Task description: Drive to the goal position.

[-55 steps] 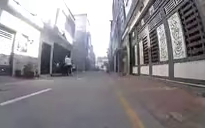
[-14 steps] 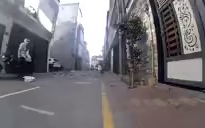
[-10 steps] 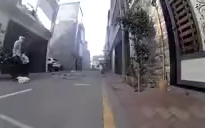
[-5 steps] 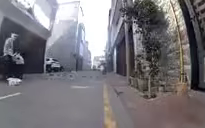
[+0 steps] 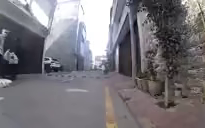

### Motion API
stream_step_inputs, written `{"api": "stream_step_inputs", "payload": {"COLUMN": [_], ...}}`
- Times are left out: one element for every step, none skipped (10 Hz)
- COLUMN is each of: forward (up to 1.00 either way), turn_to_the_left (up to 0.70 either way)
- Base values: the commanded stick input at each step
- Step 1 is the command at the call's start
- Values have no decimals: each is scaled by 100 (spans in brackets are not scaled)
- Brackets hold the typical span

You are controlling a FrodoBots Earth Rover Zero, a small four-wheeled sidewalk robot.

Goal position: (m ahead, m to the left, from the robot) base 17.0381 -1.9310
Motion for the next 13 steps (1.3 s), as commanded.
{"api": "stream_step_inputs", "payload": {"forward": [100, 100, 100, 100, 100, 100, 100, 100, 100, 100, 100, 100, 100], "turn_to_the_left": [0, 0, 0, 0, 0, 0, 0, 0, 0, 0, 0, 0, 0]}}
